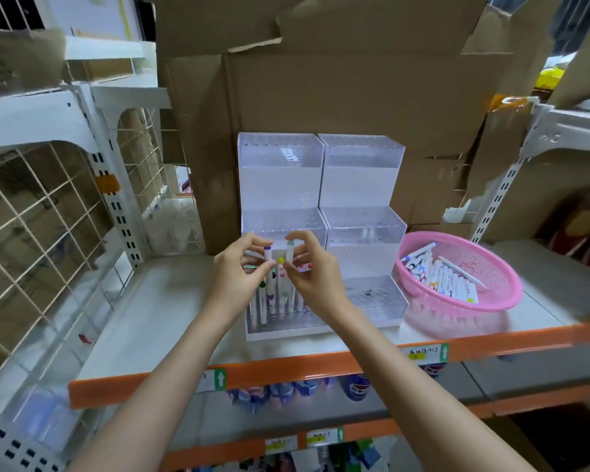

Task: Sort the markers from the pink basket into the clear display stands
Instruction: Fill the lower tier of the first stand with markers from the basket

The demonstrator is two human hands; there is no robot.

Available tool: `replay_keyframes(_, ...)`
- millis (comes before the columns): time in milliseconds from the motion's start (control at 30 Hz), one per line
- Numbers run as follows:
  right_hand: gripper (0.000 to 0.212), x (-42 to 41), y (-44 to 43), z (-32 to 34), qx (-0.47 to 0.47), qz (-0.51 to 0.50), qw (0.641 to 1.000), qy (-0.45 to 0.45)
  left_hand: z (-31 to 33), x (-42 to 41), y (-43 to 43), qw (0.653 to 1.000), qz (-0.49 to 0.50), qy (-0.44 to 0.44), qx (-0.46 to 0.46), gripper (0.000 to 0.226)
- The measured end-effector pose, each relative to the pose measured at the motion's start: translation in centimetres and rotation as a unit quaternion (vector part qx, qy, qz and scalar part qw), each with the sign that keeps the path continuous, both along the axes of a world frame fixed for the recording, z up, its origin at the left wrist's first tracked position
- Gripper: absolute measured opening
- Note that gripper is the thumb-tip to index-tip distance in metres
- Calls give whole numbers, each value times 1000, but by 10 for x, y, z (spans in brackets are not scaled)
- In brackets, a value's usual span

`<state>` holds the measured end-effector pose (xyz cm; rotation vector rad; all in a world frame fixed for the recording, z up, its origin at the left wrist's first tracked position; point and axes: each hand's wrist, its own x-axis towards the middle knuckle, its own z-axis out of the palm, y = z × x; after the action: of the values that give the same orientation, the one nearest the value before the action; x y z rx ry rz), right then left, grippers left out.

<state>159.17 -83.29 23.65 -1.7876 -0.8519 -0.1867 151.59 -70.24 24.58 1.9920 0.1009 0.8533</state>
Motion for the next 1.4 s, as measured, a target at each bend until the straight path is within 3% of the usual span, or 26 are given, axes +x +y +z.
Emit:
replay_keyframes(167,35,-3,-3,-3,-2,-16,1000,-8,-3,1,1,1000,-7,-1,8,34)
replay_keyframes(400,36,-7,-6,-6,-6,-21,1000,-10,-7,1,-2,1000,-23,10,18,14)
replay_keyframes(667,35,-5,-4,-7,-19,-25,999,-28,-11,0,-2,994,-8,7,106,15)
replay_keyframes(1033,33,-3,0,-10,-9,-22,999,-25,-17,1,4,988,39,45,145,17)
replay_keyframes(1400,34,-3,-3,-10,-13,-22,999,-25,-26,-1,2,953,42,25,298,25)
